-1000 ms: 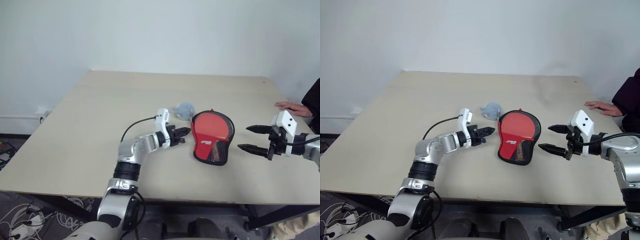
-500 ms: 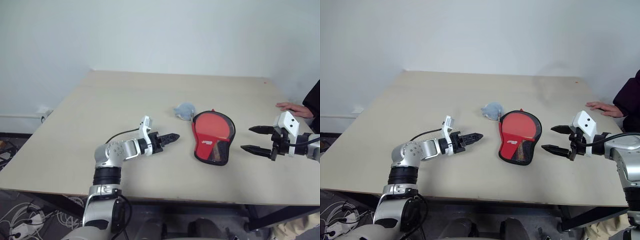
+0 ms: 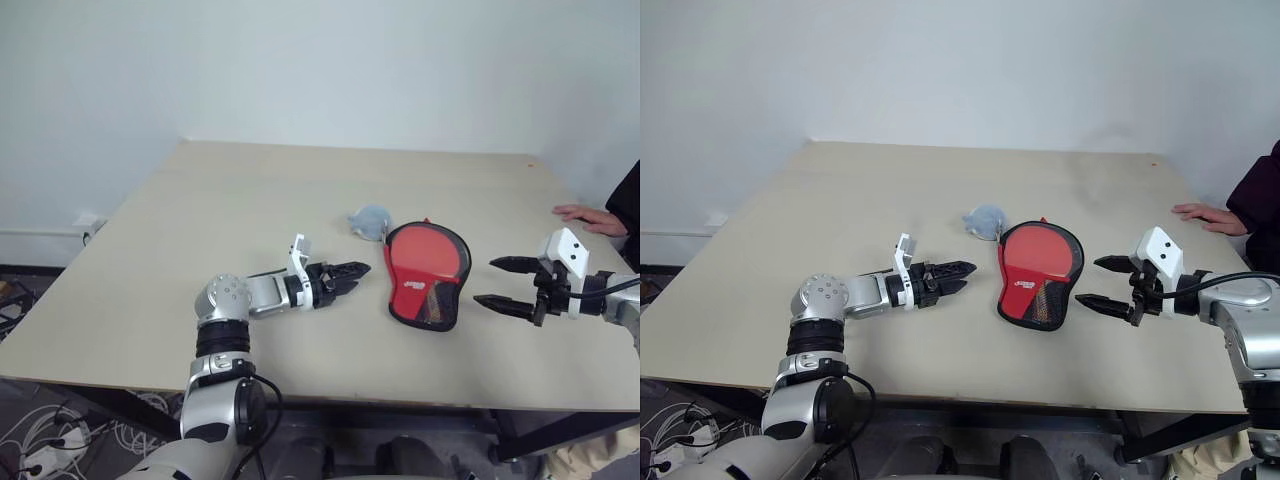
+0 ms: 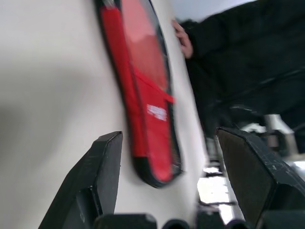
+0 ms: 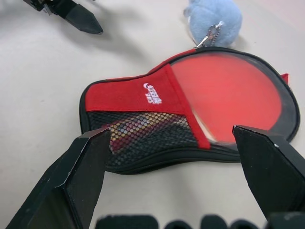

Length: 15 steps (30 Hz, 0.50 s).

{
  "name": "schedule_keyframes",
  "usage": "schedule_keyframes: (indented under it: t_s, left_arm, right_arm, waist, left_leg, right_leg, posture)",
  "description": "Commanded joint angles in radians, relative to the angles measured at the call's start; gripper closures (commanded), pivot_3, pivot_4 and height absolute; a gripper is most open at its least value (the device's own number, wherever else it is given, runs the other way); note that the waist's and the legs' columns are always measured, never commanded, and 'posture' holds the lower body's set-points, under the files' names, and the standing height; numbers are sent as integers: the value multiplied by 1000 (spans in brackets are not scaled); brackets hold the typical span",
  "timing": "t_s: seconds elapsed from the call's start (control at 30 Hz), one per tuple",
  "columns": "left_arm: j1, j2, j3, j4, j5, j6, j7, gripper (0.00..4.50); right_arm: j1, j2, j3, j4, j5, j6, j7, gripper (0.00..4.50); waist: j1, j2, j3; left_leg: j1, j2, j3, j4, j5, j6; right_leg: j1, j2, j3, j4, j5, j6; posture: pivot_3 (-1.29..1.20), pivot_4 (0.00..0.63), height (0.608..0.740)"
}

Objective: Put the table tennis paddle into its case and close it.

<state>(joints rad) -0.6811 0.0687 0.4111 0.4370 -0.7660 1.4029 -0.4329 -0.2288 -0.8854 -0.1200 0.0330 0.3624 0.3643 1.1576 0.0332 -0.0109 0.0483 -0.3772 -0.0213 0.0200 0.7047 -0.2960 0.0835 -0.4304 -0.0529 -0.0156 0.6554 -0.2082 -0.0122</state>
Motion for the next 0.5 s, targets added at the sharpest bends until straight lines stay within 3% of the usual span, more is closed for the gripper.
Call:
schedule_keyframes:
  t_s: [0.03,0.5]
  left_arm:
    - [-17,-12,-21,-31,-31,49,-9,1152]
    - [-34,-63,-76,31,31,-25,36,1152]
  right_arm:
    - [-9,3,-18,-43,21,12,-12,77]
    - [2,17,-27,-82,32,47,-29,77]
  waist:
    - [0,0,0]
    - [0,0,0]
  left_leg:
    - [0,0,0,0,0,0]
    - [0,0,0,0,0,-1]
  right_leg:
    - [0,0,0,0,0,0]
    - [0,0,0,0,0,0]
  posture:
    - [0,0,729]
    - [0,0,729]
